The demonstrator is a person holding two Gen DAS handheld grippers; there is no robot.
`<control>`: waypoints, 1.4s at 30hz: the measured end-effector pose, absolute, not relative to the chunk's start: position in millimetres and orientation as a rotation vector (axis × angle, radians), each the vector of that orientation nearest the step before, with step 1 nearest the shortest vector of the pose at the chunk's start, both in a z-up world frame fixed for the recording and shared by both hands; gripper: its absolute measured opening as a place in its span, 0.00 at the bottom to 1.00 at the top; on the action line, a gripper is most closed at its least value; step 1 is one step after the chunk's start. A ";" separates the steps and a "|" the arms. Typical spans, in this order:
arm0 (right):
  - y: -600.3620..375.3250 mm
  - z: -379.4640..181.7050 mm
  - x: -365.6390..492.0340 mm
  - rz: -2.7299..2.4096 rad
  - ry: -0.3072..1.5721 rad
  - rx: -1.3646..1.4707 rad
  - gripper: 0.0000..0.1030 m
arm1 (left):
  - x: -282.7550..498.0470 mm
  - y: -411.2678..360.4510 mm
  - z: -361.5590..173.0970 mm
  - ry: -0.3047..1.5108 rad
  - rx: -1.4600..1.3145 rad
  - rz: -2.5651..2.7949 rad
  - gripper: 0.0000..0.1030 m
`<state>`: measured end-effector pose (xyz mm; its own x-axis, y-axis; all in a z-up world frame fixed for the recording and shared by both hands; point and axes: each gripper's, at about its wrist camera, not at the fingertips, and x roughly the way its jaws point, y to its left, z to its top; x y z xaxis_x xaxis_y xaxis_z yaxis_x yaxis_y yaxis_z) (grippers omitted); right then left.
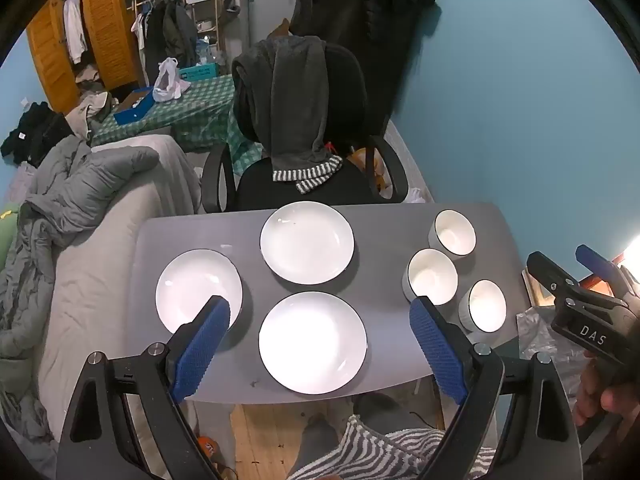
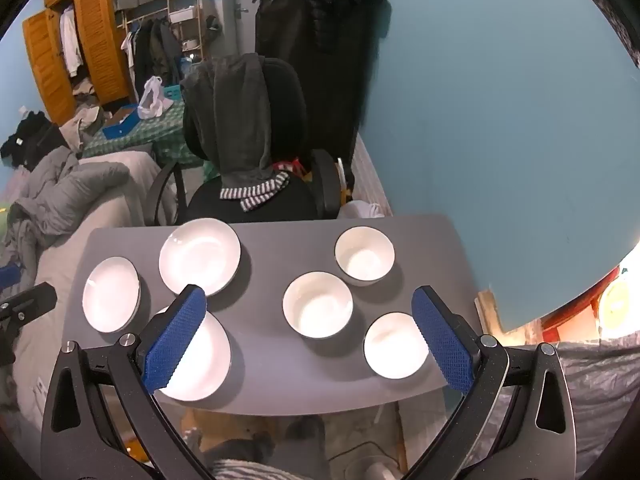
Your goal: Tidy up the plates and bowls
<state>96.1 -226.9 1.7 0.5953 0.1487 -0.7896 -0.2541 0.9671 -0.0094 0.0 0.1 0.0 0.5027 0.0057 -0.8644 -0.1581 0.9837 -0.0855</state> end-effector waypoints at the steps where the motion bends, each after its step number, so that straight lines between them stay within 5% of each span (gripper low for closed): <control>1: -226.8 1.7 96.1 0.233 0.906 -0.129 0.98 | 0.0 0.2 0.0 1.040 -0.164 0.102 0.90; 42: -228.0 -3.8 95.4 0.224 0.920 -0.122 0.98 | -2.3 -2.8 1.9 1.026 -0.155 0.071 0.90</control>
